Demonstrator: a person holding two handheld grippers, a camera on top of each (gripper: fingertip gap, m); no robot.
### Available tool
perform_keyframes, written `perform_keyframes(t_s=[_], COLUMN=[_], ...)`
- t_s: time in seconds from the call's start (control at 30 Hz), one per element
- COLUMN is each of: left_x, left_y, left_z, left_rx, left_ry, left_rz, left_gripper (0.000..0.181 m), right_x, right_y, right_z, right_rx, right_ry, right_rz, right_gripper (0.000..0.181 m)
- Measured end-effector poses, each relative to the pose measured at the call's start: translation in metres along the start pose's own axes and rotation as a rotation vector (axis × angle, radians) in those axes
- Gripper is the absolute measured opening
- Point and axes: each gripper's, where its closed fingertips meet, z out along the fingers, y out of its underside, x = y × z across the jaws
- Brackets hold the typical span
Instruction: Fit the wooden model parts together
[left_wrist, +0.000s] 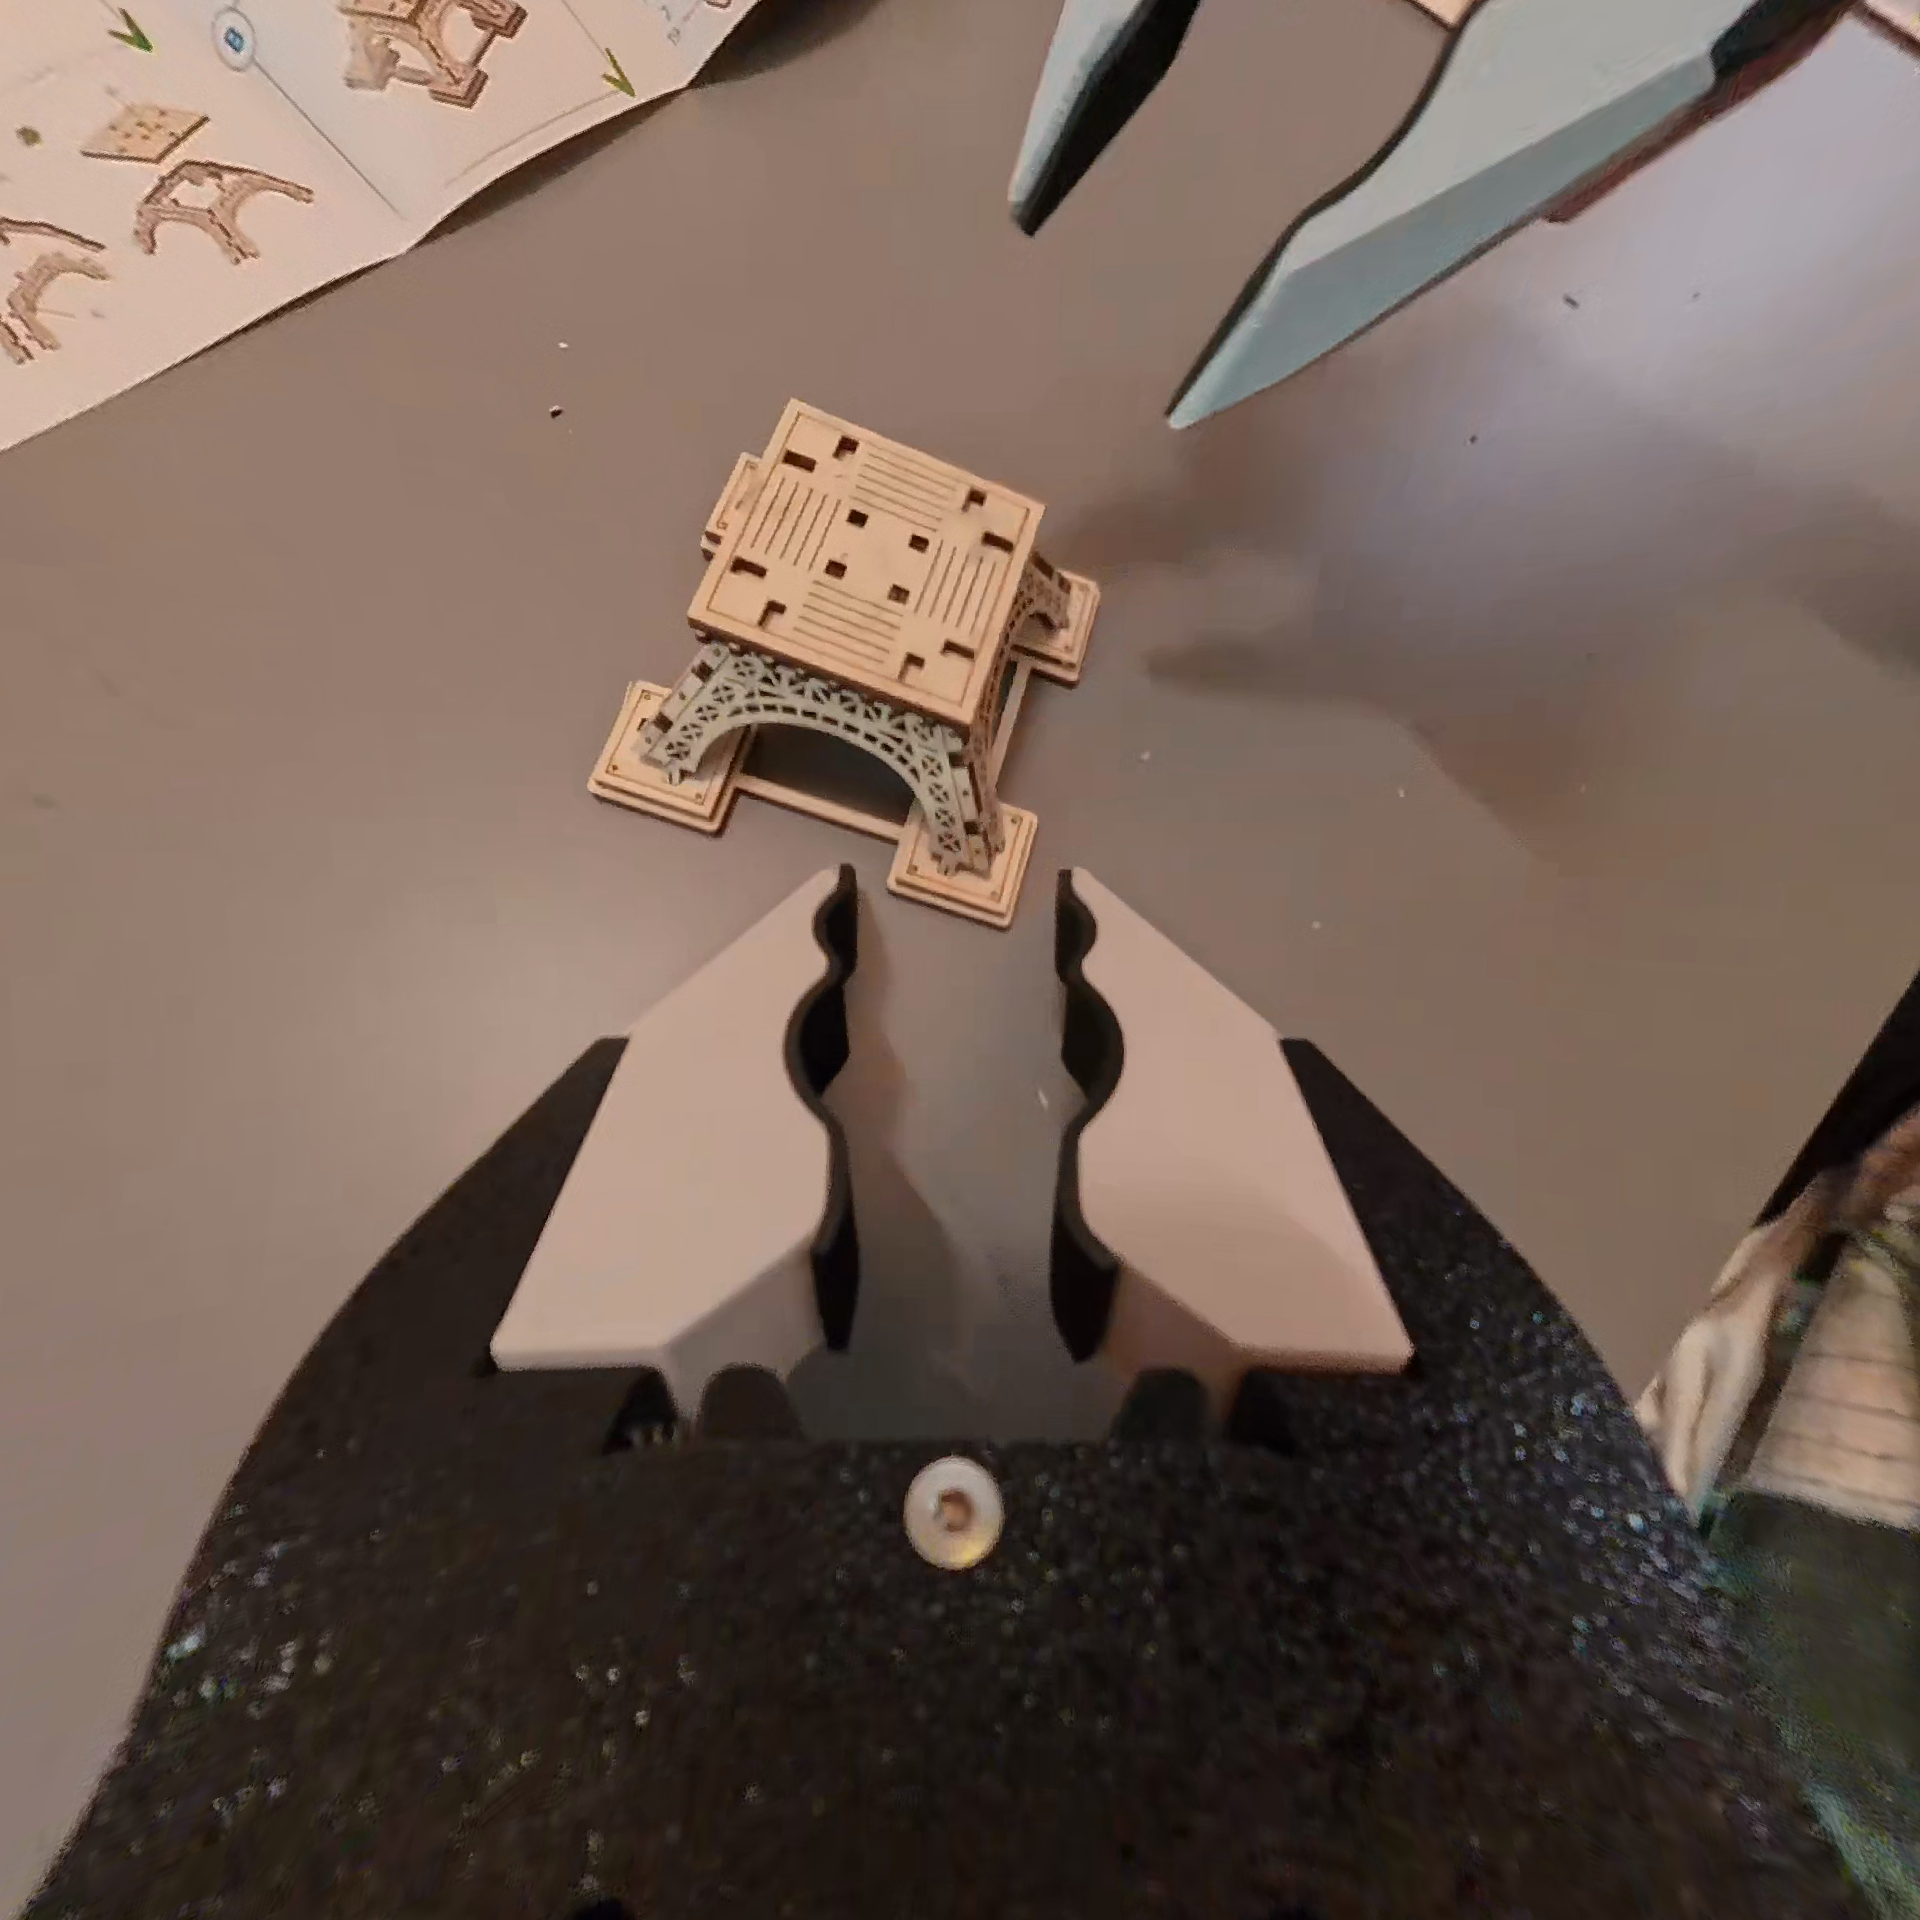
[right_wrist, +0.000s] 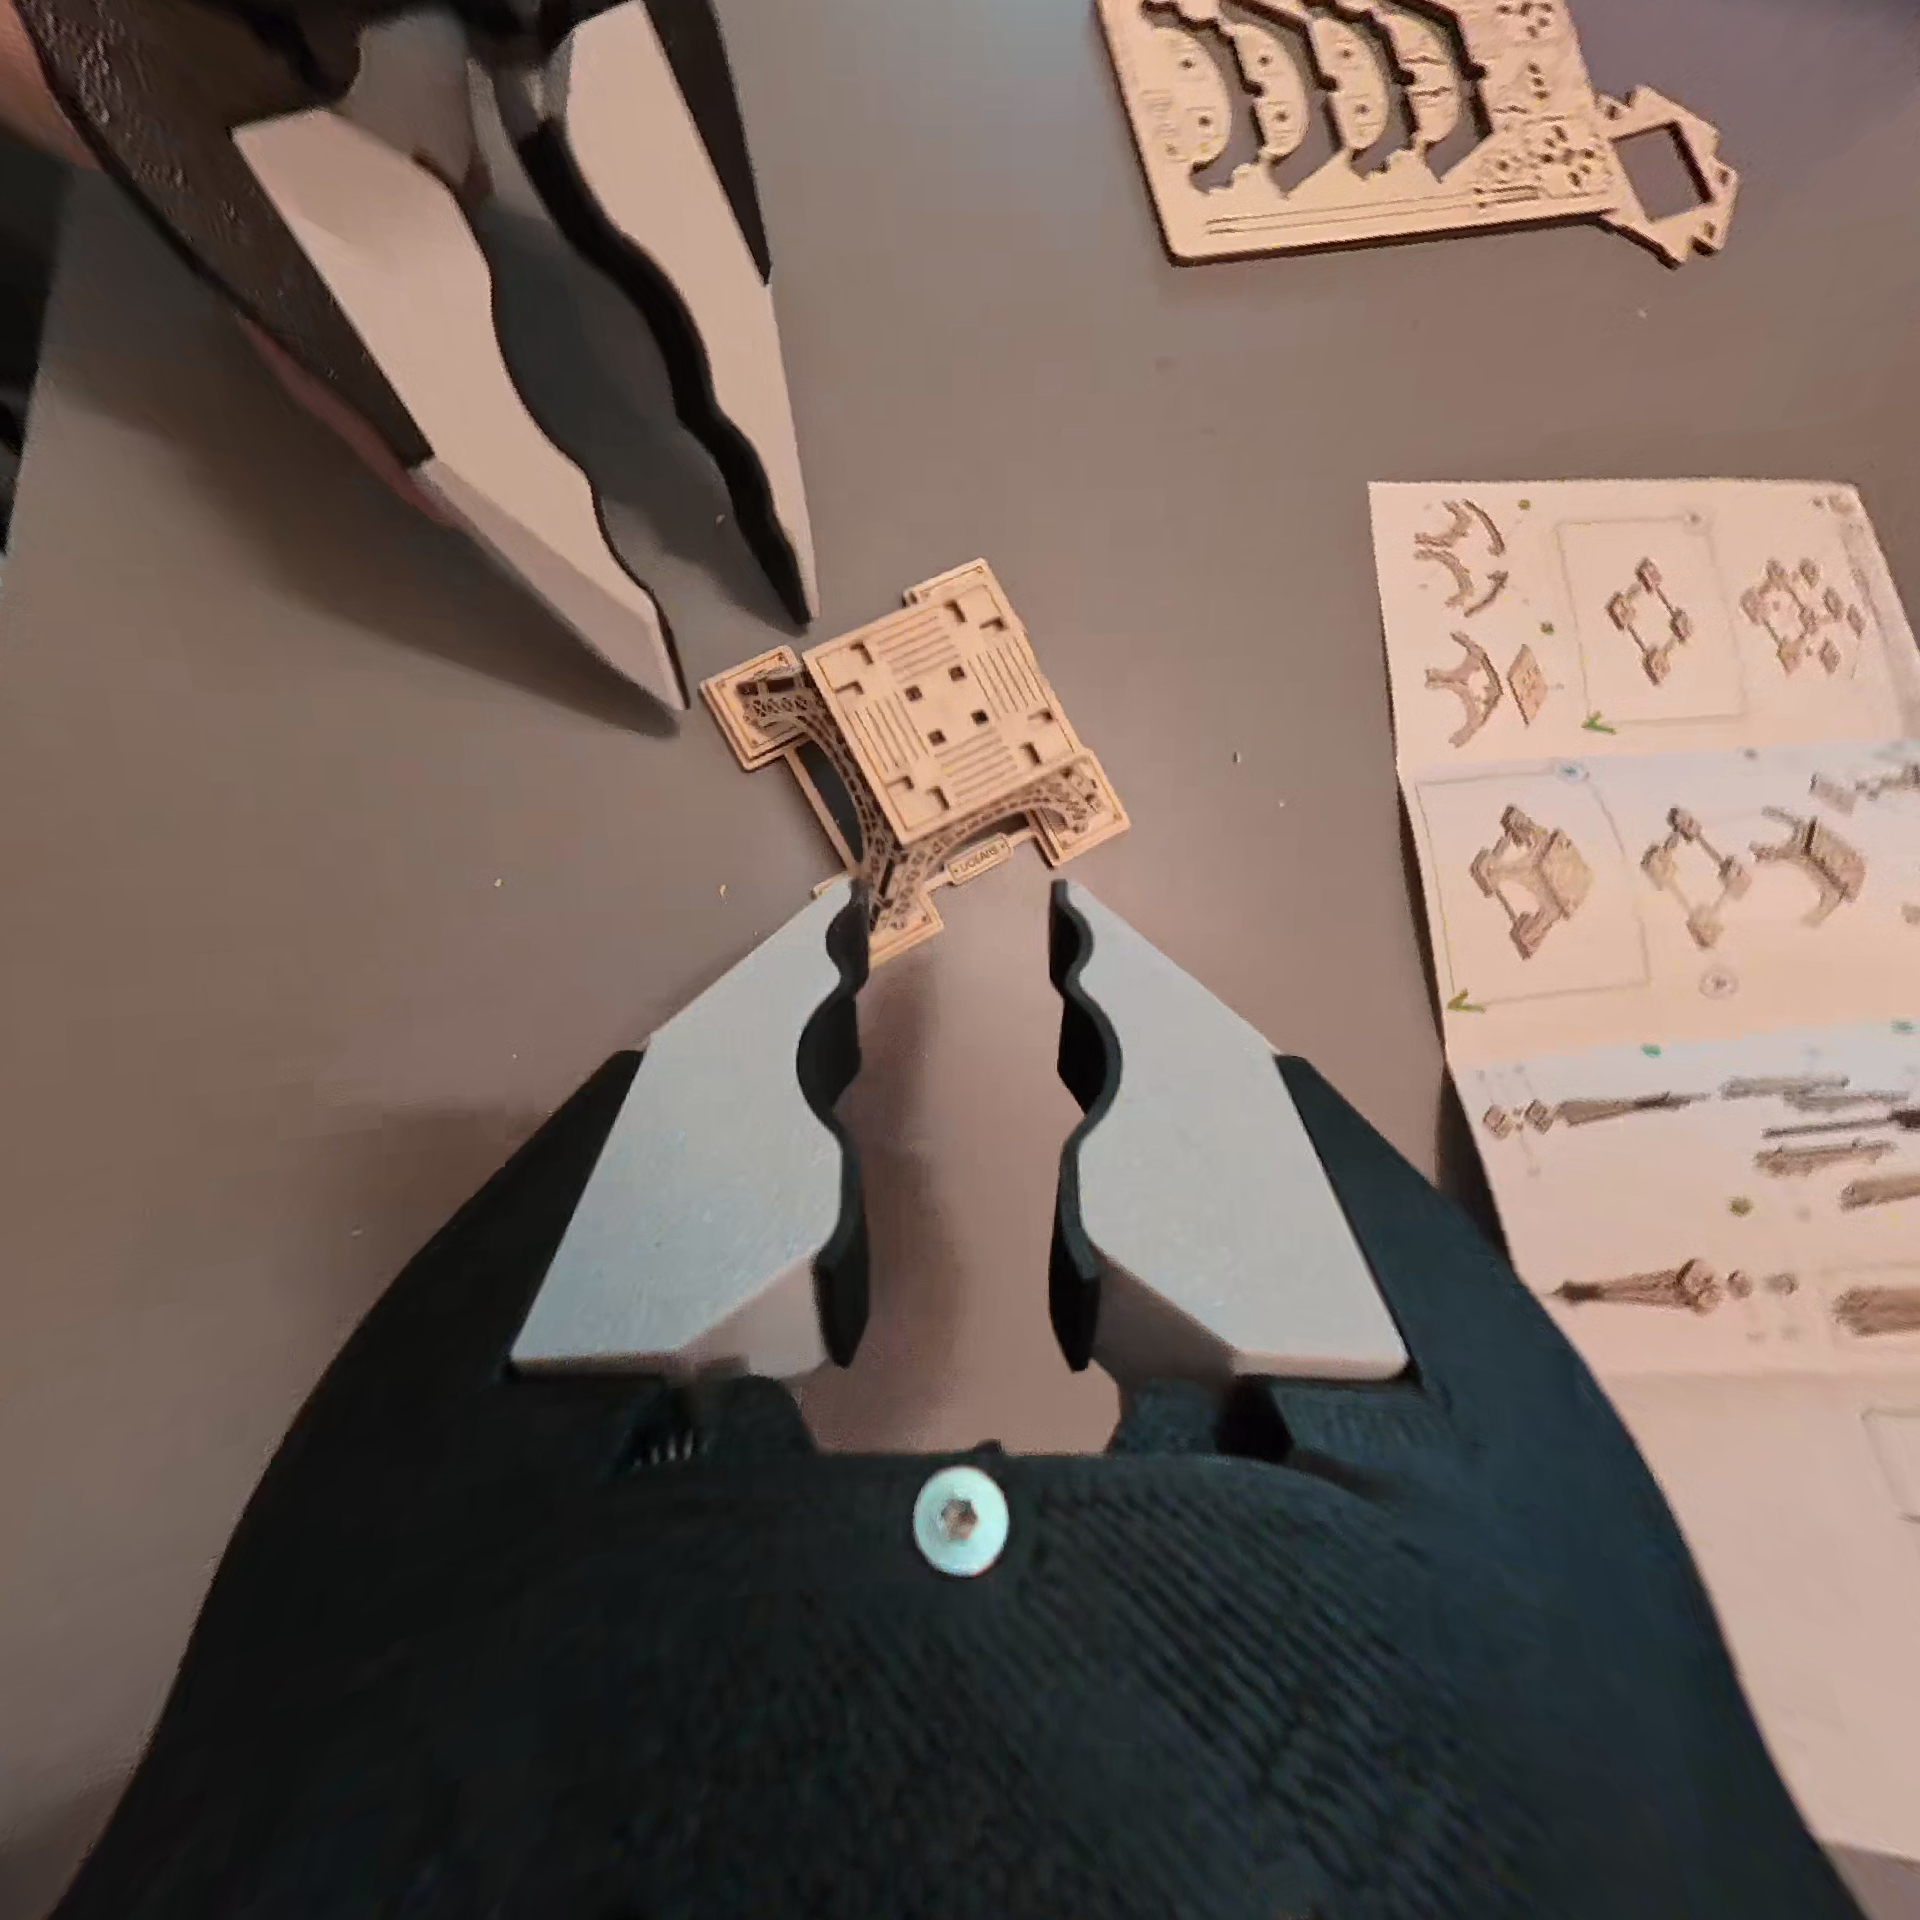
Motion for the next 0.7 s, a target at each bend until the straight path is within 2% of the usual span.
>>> perform_keyframes(t_s=[0.2,0.3,0.47,0.6,0.7], left_x=[-0.002,-0.005,-0.016,-0.008,-0.011], left_y=[-0.012,-0.015,-0.019,-0.030,-0.032], left_z=[0.016,0.020,0.024,0.028,0.031], left_rx=[0.003,0.004,-0.008,0.017,0.011], left_ry=[-0.041,-0.075,-0.167,-0.131,-0.159], left_rz=[-0.042,-0.025,-0.080,-0.161,-0.181], left_gripper=[0.036,0.028,0.051,0.047,0.035], right_x=[-0.003,-0.005,-0.004,-0.001,0.007], right_y=[0.026,0.034,0.041,0.042,0.044], right_z=[0.009,0.011,0.011,0.008,0.002], right_rx=[0.082,0.119,0.180,0.216,0.262], right_ry=[-0.028,-0.028,-0.034,0.001,0.063], right_rz=[0.160,0.195,0.246,0.257,0.286], right_gripper=[0.036,0.035,0.034,0.033,0.032])
